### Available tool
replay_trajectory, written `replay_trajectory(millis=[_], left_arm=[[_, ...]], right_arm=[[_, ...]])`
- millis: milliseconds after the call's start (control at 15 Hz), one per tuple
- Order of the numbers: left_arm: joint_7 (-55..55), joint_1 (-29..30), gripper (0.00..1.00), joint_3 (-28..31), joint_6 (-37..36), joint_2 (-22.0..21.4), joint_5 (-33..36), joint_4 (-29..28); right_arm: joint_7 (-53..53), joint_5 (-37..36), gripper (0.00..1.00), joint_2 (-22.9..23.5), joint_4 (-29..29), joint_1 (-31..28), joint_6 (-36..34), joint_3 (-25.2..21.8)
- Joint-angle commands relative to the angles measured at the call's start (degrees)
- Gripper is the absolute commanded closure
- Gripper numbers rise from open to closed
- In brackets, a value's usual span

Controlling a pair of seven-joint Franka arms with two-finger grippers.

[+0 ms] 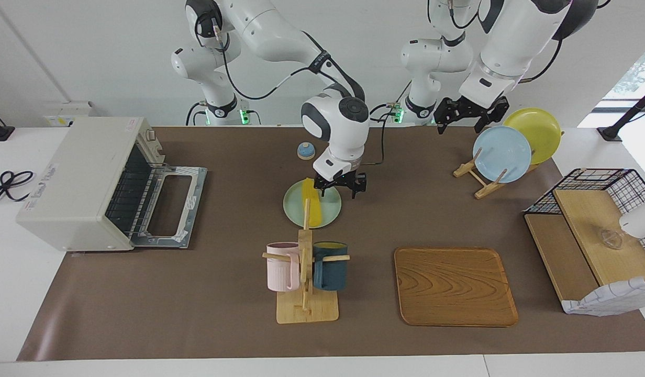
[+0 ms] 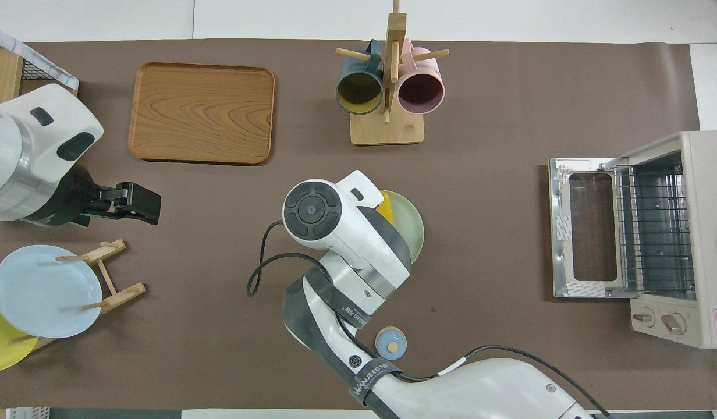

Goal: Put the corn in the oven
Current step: 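Reach the right gripper to the green plate and grasp its rim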

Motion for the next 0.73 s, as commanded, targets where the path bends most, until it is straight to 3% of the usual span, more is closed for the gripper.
replay_trajectory(millis=[0, 266, 399, 532, 665], left_arm=[[0.73, -0.01, 0.0, 0.41, -2.18, 0.84, -0.96, 1.75], [0.64, 1.48, 0.0, -0.29, -2.89, 1.46, -0.87, 2.36], [0.64, 2.53, 0.0, -1.25, -3.24, 1.46, -0.96, 2.54], [0.64, 4.64, 0.0, -3.45, -3.24, 1.46, -0.96, 2.54], [0.64, 4.65, 0.0, -3.46, -3.15, 1.46, -0.96, 2.54]], right_arm=[[0.18, 0.29, 0.0, -0.62, -3.75, 0.5, 4.01, -0.05], [-4.74, 0.03, 0.02, -1.59, -7.1, 0.94, 6.4, 0.12], [-4.92, 0.02, 0.33, -1.77, -8.15, 0.94, 7.01, 0.21], [-4.92, 0.03, 0.49, -1.86, -8.77, 1.03, 7.37, 0.21], [-4.92, 0.03, 0.74, -2.21, -9.38, 1.03, 7.37, 0.21]])
